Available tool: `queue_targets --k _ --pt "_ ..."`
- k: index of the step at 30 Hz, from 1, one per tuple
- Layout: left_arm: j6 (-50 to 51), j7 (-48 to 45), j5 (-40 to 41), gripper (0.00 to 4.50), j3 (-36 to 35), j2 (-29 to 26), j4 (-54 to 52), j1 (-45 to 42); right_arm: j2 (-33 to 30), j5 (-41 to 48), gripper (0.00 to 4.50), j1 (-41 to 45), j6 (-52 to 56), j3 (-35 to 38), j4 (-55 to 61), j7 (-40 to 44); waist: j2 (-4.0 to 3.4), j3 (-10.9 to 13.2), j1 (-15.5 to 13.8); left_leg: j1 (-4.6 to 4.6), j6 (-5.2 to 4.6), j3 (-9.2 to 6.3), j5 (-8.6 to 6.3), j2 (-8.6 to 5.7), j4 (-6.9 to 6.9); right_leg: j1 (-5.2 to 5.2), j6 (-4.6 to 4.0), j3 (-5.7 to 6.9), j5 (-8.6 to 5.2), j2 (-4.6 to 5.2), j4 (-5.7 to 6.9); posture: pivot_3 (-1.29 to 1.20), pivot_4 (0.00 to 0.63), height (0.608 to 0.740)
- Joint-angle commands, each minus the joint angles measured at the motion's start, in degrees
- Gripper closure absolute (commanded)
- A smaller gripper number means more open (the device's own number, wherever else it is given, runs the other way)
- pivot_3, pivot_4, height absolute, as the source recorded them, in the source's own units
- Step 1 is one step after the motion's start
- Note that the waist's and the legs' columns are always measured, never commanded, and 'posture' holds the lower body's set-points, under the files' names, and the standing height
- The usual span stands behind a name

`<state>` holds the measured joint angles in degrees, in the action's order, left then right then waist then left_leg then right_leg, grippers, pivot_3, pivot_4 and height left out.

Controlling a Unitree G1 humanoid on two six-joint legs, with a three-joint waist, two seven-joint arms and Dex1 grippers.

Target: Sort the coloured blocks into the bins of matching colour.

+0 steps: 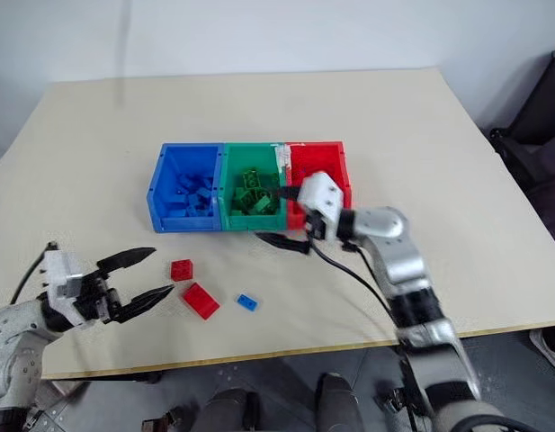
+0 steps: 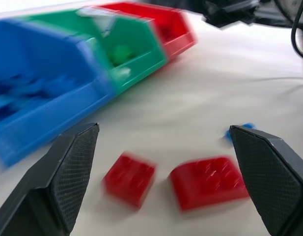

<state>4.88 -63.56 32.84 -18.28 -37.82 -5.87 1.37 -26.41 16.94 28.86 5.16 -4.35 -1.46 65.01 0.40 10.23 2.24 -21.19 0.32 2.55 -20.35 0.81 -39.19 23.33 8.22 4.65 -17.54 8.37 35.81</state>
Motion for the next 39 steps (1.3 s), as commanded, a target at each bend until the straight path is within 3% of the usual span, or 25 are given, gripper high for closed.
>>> queue_targets --k 1,8,15,19,23,30,34,37,39 --pt "-1.2 -2.8 -1.4 0.00 3.7 -0.6 -0.2 -2.5 -6.5 1.6 0.03 -9.8 -3.6 3.7 7.6 3.4 0.00 0.0 -0.6 -0.01 0.00 0.18 0.00 0.00 0.00 0.00 0.00 -0.01 0.00 0.00 -0.03 0.00 0.150 0.740" --pt "-3.1 -5.5 -3.4 0.00 9.4 0.7 2.7 -8.9 -11.4 4.0 0.03 -22.9 -3.8 8.9 13.7 1.1 0.00 0.0 -0.7 0.12 -0.02 0.45 0.04 0.06 -0.04 -0.04 0.12 -0.10 0.07 -0.01 -0.06 0.00 0.150 0.740" --pt "-2.6 -10.6 -4.9 0.00 11.8 -3.0 3.3 -10.6 -13.1 7.2 0.03 -23.9 -2.1 10.6 17.2 0.6 0.00 0.0 -0.9 0.12 -0.03 0.42 0.05 0.05 -0.06 -0.05 0.13 -0.11 0.08 -0.01 -0.07 0.00 0.150 0.740" --pt "-2.3 -13.3 -11.4 0.00 18.4 -7.8 1.5 -13.6 -15.1 10.7 0.03 -24.2 -0.5 13.4 20.7 1.0 0.01 0.0 -1.4 0.10 -0.05 0.40 0.04 0.03 -0.07 -0.07 0.14 -0.11 0.08 -0.01 -0.11 0.00 0.150 0.740" --pt "2.7 -10.9 -13.2 0.00 23.8 -5.8 -0.1 -20.6 -16.5 11.1 0.03 -26.6 -1.9 15.9 23.7 0.9 0.00 0.0 -3.3 0.06 -0.10 0.31 0.04 0.01 -0.17 -0.16 0.19 -0.09 0.11 -0.02 -0.16 0.00 0.150 0.740" --pt "8.3 -11.0 -19.6 0.00 34.2 -3.6 -2.0 -27.9 -18.1 12.6 0.03 -34.3 0.0 20.1 28.6 -0.9 0.01 0.0 -3.8 0.05 -0.21 0.33 -0.03 -0.04 -0.27 -0.28 0.24 -0.10 0.14 -0.05 -0.25 0.00 0.150 0.740" --pt "5.6 -8.9 -24.9 0.00 38.1 -0.6 2.2 -31.0 -18.1 12.2 0.03 -38.4 0.3 21.7 30.9 -2.1 0.01 0.0 -3.7 0.08 -0.22 0.30 -0.03 -0.02 -0.36 -0.38 0.26 -0.08 0.15 -0.07 -0.27 0.00 0.150 0.740" --pt "6.3 -8.1 -26.5 0.55 39.8 1.6 3.3 -32.4 -18.1 12.0 0.00 -40.8 0.4 22.8 32.3 -3.0 0.02 0.0 -3.7 0.07 -0.25 0.27 -0.05 -0.02 -0.47 -0.46 0.33 -0.08 0.19 -0.09 -0.28 0.00 0.150 0.740" --pt "6.8 -7.7 -27.5 1.16 40.5 2.6 4.0 -33.1 -18.1 12.2 0.00 -42.7 0.7 24.0 33.2 -3.6 0.02 0.0 -3.7 0.08 -0.27 0.25 -0.06 -0.01 -0.53 -0.51 0.35 -0.09 0.20 -0.09 -0.28 0.00 0.150 0.740"
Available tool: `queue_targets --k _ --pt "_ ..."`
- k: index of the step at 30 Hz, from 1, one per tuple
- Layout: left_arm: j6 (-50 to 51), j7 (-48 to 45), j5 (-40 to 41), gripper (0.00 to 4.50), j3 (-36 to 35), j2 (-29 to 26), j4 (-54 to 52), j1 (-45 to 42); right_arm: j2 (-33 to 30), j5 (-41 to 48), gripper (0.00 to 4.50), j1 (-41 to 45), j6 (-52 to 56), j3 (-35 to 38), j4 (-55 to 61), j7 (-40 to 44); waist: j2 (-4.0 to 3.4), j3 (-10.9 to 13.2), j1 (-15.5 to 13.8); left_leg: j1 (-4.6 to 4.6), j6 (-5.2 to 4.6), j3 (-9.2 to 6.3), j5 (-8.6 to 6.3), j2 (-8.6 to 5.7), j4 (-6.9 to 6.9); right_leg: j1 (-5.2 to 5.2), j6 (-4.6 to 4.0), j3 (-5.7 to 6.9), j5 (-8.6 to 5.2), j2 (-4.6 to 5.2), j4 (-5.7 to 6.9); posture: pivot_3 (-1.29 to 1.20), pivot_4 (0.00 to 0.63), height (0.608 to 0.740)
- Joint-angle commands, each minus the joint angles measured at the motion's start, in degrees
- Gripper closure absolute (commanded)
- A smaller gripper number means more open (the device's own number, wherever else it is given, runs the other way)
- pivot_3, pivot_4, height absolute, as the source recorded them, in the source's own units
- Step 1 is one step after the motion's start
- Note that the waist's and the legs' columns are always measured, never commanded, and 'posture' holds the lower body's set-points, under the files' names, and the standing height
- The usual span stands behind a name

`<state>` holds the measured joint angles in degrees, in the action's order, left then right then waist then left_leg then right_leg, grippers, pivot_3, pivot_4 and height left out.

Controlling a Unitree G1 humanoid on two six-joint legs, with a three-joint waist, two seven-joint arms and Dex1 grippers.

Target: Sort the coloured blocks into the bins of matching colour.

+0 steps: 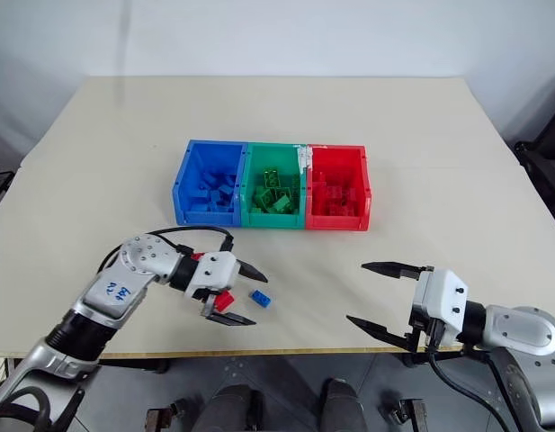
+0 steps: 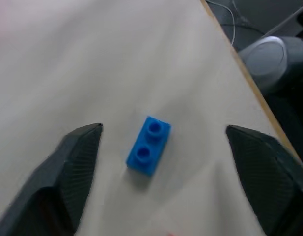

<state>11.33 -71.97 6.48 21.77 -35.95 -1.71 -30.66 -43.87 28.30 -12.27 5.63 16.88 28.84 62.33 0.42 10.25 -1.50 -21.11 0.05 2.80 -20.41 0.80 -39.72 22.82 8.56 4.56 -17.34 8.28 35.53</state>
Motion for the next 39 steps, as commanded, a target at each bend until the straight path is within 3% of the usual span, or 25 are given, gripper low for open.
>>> queue_targets --k 1,8,10,12,16,21,26,33,39 --pt "0.6 0.7 -1.1 1.51 0.6 0.9 0.1 -1.3 -0.6 1.0 0.00 -2.2 0.4 3.2 3.2 -1.2 0.00 0.0 0.0 0.00 0.00 0.00 0.00 0.00 0.00 0.00 0.00 0.00 0.00 0.00 0.00 0.00 0.150 0.740" --pt "0.2 -0.2 -1.8 3.74 0.3 0.3 0.5 -1.2 -0.3 0.3 0.00 -3.4 0.0 3.2 2.7 -1.8 0.00 0.0 0.0 0.00 -0.02 -0.06 -0.01 0.01 -0.10 -0.05 0.01 0.00 0.00 0.00 0.02 0.00 0.150 0.740" --pt "0.2 0.1 -1.6 4.05 -0.6 0.0 0.8 -1.1 -0.5 0.2 0.00 -2.6 0.0 2.6 2.0 -1.8 0.00 0.0 0.0 0.01 -0.05 -0.08 -0.03 0.01 -0.16 -0.09 0.02 0.00 0.01 0.00 0.02 0.00 0.150 0.740" --pt "-1.0 0.0 -1.0 4.05 -1.3 0.0 1.1 -0.8 -0.5 0.2 0.00 -1.9 0.0 2.2 1.4 -1.7 0.00 0.0 0.0 0.00 -0.06 -0.10 -0.03 0.01 -0.21 -0.11 0.03 0.00 0.02 0.00 0.02 0.00 0.150 0.740" --pt "0.7 3.3 10.1 4.05 -10.7 5.7 0.0 0.0 0.0 0.4 0.00 0.2 -0.1 1.0 -0.1 -1.8 0.00 0.0 0.0 -0.02 -0.07 -0.14 -0.04 0.02 -0.27 -0.14 0.05 0.01 0.03 0.00 0.03 0.00 0.150 0.740" --pt "6.0 8.1 18.5 4.05 -21.8 5.9 -1.1 -1.1 2.3 3.3 0.00 1.0 1.9 0.9 2.2 -4.6 0.00 0.0 0.1 -0.02 -0.07 -0.36 -0.04 0.02 -0.32 -0.20 0.07 0.09 0.04 0.01 0.03 0.00 0.150 0.740" --pt "7.7 22.0 15.8 4.05 -28.3 7.3 4.5 -6.3 5.1 4.2 0.00 3.8 3.0 0.0 3.9 -9.6 0.00 0.0 0.1 0.01 -0.07 -0.51 -0.04 -0.01 -0.34 -0.27 0.12 0.09 0.08 0.02 0.02 0.00 0.150 0.740" --pt "5.1 35.1 10.0 4.05 -28.9 11.5 19.5 -15.1 8.6 3.1 0.00 9.7 2.4 -1.7 1.4 -14.5 0.05 0.0 -0.1 -0.03 -0.08 -0.38 -0.04 -0.10 -0.36 -0.34 0.18 0.18 0.13 0.03 -0.06 0.00 0.150 0.740" --pt "5.7 37.5 9.2 2.01 -28.6 12.6 21.1 -15.8 8.2 1.9 0.00 11.6 2.1 -3.4 0.5 -13.6 0.06 0.0 0.1 -0.08 -0.07 -0.35 -0.04 -0.10 -0.27 -0.28 0.19 0.23 0.14 0.02 -0.14 0.00 0.150 0.740"
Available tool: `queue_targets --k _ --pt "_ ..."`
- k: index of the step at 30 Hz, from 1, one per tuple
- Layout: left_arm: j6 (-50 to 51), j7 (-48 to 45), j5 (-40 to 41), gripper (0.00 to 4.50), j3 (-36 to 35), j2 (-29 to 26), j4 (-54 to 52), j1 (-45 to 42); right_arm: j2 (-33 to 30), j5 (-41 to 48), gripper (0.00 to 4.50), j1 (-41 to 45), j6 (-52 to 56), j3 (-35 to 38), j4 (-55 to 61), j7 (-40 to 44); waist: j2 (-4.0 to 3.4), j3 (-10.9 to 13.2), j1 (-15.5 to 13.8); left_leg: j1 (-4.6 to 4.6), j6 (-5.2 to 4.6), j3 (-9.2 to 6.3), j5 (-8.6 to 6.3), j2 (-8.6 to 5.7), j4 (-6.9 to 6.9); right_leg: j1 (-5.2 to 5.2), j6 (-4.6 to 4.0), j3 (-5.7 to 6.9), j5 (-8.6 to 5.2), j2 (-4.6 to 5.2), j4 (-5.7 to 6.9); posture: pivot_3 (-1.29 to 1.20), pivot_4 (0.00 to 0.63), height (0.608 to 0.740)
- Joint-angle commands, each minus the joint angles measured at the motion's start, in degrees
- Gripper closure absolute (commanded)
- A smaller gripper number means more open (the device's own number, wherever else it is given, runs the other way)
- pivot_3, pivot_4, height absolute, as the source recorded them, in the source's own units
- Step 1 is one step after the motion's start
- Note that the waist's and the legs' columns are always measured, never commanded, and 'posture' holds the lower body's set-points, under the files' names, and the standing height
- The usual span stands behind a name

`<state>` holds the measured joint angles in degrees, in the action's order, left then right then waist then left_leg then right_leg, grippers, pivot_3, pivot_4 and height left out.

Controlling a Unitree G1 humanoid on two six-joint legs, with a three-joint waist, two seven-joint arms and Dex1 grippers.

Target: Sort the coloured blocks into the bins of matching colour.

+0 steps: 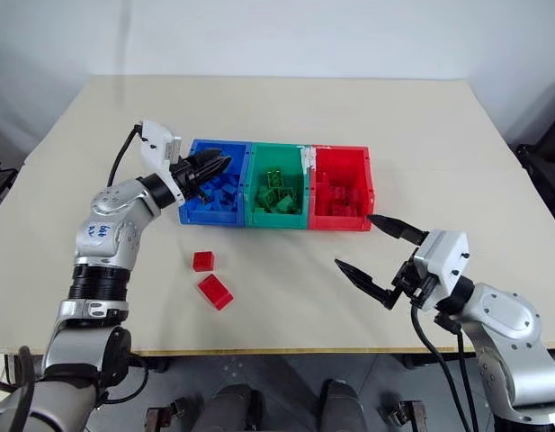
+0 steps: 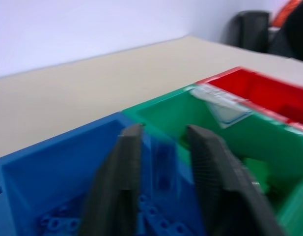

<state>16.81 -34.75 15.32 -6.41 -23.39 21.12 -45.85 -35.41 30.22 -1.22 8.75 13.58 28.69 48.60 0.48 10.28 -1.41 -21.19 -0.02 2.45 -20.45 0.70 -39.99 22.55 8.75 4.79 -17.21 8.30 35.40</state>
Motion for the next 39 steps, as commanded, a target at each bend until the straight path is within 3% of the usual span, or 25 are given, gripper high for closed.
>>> queue_targets --k 1,6,9,14,22,30,34,39 --pt "-0.3 1.4 0.1 1.71 -0.6 0.3 -2.6 -0.4 -0.3 0.2 0.00 0.5 -0.9 -0.1 0.8 0.2 0.00 0.0 0.1 -0.02 0.00 0.01 0.00 0.00 0.01 0.01 0.00 0.00 0.00 0.00 -0.02 0.00 0.150 0.740" --pt "1.8 -1.6 4.3 0.13 -2.6 -1.4 -10.8 4.1 -1.5 1.0 0.00 -0.6 -0.4 -0.3 0.6 2.8 0.00 0.0 0.1 -0.02 0.00 0.02 0.00 0.01 0.00 0.00 0.00 -0.01 0.00 0.00 -0.04 0.00 0.150 0.740" --pt "-1.2 -9.7 8.0 0.06 -5.6 -5.5 -14.8 10.6 -2.5 0.6 0.00 0.3 -1.3 -1.0 -2.0 5.8 0.00 0.0 0.7 0.03 0.00 0.06 0.00 0.05 0.01 0.00 0.00 -0.04 0.00 -0.01 -0.04 0.00 0.150 0.740" --pt "-10.8 -23.2 11.0 0.06 -14.8 -15.9 -11.9 24.1 -5.1 0.0 0.00 3.6 -3.3 -3.4 -7.9 13.0 -0.01 0.0 1.7 0.07 0.04 0.08 0.00 0.13 0.05 0.02 -0.02 -0.04 -0.01 -0.06 -0.04 0.00 0.150 0.740" --pt "-18.8 -31.5 10.4 0.06 -21.1 -24.1 -0.8 35.8 -6.6 -0.1 0.00 5.3 -5.9 -5.1 -13.2 19.7 -0.02 0.0 0.1 0.07 -0.06 0.03 -0.09 0.07 0.00 -0.04 -0.04 -0.02 0.01 0.06 -0.08 0.00 0.150 0.740" --pt "-21.3 -40.3 9.7 0.06 -10.6 -23.5 -13.6 39.7 -7.2 0.2 0.00 3.9 -5.4 -5.0 -11.0 20.6 -0.02 0.0 0.1 0.03 -0.07 0.03 -0.14 0.06 0.00 -0.03 -0.06 0.00 0.02 0.11 -0.08 0.00 0.150 0.740" --pt "-21.6 -46.9 6.8 0.06 0.5 -23.9 -17.3 32.1 -9.4 0.8 0.00 0.7 -5.2 -3.2 -8.3 21.4 -0.05 0.0 -0.1 0.03 -0.07 0.06 -0.14 0.03 0.00 -0.03 -0.06 0.02 0.02 0.10 -0.07 0.00 0.150 0.740" --pt "-24.0 -50.4 -0.3 0.06 11.2 -21.9 -13.7 21.6 -10.0 0.4 0.00 -2.9 -5.2 -1.1 -6.4 20.0 -0.05 0.0 0.1 0.06 -0.07 0.16 -0.14 0.03 0.00 -0.02 -0.05 -0.02 0.03 0.05 -0.07 0.00 0.150 0.740"
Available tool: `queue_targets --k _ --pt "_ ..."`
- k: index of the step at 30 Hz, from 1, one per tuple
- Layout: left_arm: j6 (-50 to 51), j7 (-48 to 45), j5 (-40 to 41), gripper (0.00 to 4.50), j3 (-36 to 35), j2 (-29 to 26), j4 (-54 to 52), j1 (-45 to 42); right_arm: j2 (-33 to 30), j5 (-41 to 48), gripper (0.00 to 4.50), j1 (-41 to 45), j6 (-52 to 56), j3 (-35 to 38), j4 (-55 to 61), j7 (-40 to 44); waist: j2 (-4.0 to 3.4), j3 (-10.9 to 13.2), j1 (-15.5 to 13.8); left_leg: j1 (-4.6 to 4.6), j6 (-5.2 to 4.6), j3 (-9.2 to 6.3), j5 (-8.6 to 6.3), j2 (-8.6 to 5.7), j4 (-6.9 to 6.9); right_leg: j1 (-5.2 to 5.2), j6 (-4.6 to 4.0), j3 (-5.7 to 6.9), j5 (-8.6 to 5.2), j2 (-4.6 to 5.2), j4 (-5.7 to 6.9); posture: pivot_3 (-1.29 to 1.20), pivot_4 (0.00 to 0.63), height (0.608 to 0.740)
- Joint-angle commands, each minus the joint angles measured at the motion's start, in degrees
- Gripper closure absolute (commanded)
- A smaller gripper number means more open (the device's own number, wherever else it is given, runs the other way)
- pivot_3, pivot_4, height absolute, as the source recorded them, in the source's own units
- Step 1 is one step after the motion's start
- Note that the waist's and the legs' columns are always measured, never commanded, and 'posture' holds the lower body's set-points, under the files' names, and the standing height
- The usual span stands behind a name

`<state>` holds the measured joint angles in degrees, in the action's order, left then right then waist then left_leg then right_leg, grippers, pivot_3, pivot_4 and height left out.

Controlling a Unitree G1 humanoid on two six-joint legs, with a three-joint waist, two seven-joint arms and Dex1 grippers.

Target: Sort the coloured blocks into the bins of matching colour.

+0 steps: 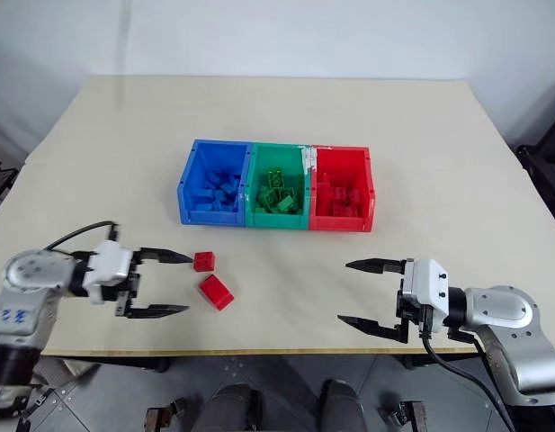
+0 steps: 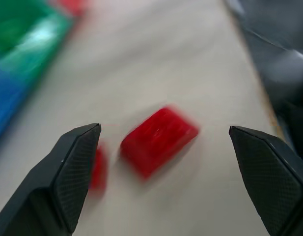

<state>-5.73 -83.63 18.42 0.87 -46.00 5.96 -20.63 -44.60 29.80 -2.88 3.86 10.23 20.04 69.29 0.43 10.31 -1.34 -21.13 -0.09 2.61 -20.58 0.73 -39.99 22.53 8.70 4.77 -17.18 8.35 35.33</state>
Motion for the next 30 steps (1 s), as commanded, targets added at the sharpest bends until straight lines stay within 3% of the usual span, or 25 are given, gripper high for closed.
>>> queue_targets --k 1,9,12,19,20,24,27,30 --pt "-2.1 -2.4 -4.3 0.06 5.6 1.3 2.3 -5.4 -0.7 0.8 0.00 -2.0 -0.2 2.6 2.8 -1.1 0.00 0.0 0.1 -0.01 0.00 0.01 0.00 0.01 0.01 0.01 0.00 0.00 0.00 -0.03 -0.01 0.00 0.150 0.740" --pt "-4.1 -5.5 -11.8 0.06 14.8 2.1 9.6 -15.9 -0.5 1.4 0.00 -6.9 2.3 4.9 8.5 -5.4 0.00 0.0 0.0 -0.02 -0.01 0.07 0.00 0.03 -0.01 0.04 0.01 -0.04 0.00 -0.05 -0.03 0.00 0.150 0.740" --pt "-3.8 -6.5 -12.3 0.63 16.1 1.5 10.6 -17.6 -0.5 1.5 0.00 -7.8 3.0 5.2 9.5 -6.1 0.01 0.0 -0.1 -0.03 -0.02 0.05 -0.01 0.03 -0.02 0.04 0.01 -0.05 0.01 -0.05 -0.02 0.00 0.150 0.740" --pt "-4.3 -7.5 -10.4 2.92 17.5 2.1 12.7 -17.1 -0.2 0.7 0.00 -8.3 2.6 5.2 9.5 -7.6 0.01 0.0 0.0 -0.04 -0.02 0.04 -0.01 0.04 -0.01 0.04 0.01 -0.04 0.00 -0.05 -0.03 0.00 0.150 0.740" --pt "-4.5 -7.7 -9.7 3.04 17.5 2.3 12.8 -16.8 -0.2 0.6 0.00 -8.5 2.5 5.4 9.5 -7.8 0.01 0.0 0.0 -0.03 -0.02 0.04 -0.01 0.04 -0.02 0.04 0.01 -0.05 0.01 -0.05 -0.03 0.00 0.150 0.740" --pt "-0.9 -4.9 -3.8 3.02 14.4 5.9 12.5 -16.6 -0.1 0.6 0.00 -9.6 2.2 5.9 9.8 -8.4 0.01 0.0 -0.3 -0.04 -0.03 0.00 -0.01 0.03 -0.04 0.02 0.01 -0.05 0.01 -0.05 -0.02 0.00 0.150 0.740" --pt "11.5 2.4 3.2 3.02 10.0 12.5 10.1 -20.4 0.8 0.9 0.00 -11.6 2.5 7.0 11.5 -10.4 0.04 0.0 -0.6 -0.11 -0.06 -0.07 0.00 0.01 -0.14 -0.02 0.05 -0.03 0.03 -0.04 -0.02 0.00 0.150 0.740" --pt "14.6 7.6 2.4 3.02 9.4 19.0 11.8 -26.5 3.3 2.2 0.00 -13.5 3.7 8.4 13.8 -14.9 0.07 0.0 -0.9 -0.13 -0.07 -0.11 0.01 0.01 -0.19 -0.03 0.09 -0.01 0.05 -0.04 -0.01 0.00 0.150 0.740"
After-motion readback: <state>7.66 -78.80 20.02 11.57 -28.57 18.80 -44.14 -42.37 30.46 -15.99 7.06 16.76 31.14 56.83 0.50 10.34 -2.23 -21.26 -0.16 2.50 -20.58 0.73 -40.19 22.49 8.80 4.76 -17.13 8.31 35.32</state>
